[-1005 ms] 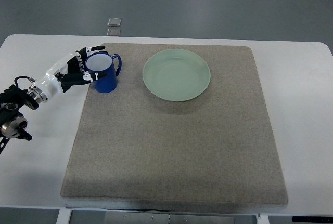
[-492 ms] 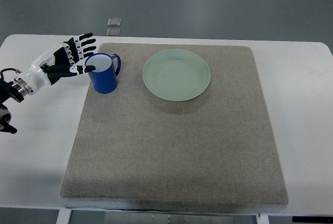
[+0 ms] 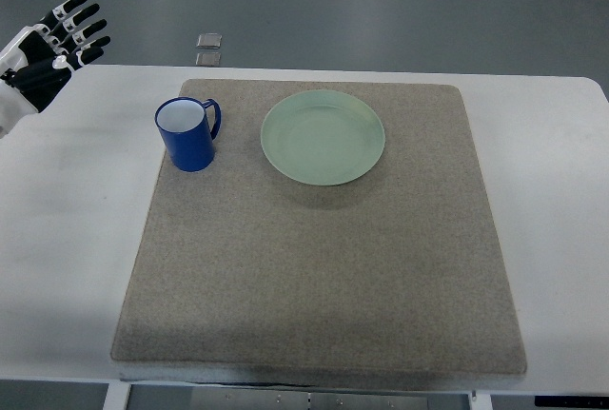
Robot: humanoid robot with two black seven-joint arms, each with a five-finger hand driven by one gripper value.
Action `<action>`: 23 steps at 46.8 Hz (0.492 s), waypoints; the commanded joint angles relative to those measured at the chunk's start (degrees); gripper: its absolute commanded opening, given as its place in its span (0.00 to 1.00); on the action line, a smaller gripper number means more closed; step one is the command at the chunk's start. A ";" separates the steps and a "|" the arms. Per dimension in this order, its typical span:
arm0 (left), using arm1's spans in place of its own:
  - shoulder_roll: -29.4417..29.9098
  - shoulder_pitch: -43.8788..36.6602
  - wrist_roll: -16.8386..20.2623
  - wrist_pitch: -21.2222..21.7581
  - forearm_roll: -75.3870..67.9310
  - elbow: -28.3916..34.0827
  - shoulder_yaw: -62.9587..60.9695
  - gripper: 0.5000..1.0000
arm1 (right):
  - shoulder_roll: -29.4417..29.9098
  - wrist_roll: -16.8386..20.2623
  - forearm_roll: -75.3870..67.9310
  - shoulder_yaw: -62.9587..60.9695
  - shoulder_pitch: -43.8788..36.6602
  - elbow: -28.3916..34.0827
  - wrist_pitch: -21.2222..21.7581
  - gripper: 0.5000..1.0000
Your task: Place cup left of plate with left hand
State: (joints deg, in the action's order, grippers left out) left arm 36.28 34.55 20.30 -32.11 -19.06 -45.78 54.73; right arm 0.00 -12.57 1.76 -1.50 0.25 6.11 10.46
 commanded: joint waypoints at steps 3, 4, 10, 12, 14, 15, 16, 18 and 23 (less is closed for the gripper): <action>0.02 2.19 -11.22 -1.29 7.70 2.97 0.55 1.00 | 0.00 0.00 0.00 0.00 0.01 -0.05 0.00 0.86; 0.02 2.45 -13.07 -1.38 9.37 3.41 0.64 1.00 | 0.00 0.00 0.00 0.00 0.01 0.04 0.00 0.86; -0.07 3.59 -22.83 -2.17 19.66 5.00 0.64 1.00 | 0.00 0.00 0.00 0.00 0.01 0.04 0.00 0.86; -0.07 3.68 -25.12 -2.78 22.29 5.70 0.73 1.00 | 0.00 0.00 0.00 0.00 0.10 0.04 0.00 0.86; -0.16 3.86 -27.32 -2.89 24.41 6.14 0.82 1.00 | 0.00 0.00 0.00 0.00 0.01 -0.05 0.00 0.86; -0.16 4.12 -28.20 -2.89 25.20 6.31 0.82 1.00 | 0.00 0.00 0.00 0.00 0.01 -0.05 0.00 0.86; -0.16 4.47 -28.99 -2.89 25.99 6.66 0.82 1.00 | 0.00 0.00 0.00 0.00 0.01 0.04 0.00 0.86; -0.24 5.35 -30.75 -2.89 27.40 7.28 0.82 1.00 | 0.00 0.00 0.00 0.00 0.01 0.04 0.00 0.86; -0.95 6.67 -36.54 -2.89 32.14 9.39 0.82 1.00 | 0.00 0.00 0.00 0.00 0.01 0.04 0.00 0.86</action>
State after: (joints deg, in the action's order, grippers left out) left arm 35.66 40.57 -12.61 -35.01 10.15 -37.57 55.60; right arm 0.00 -12.57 1.76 -1.49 0.28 6.12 10.46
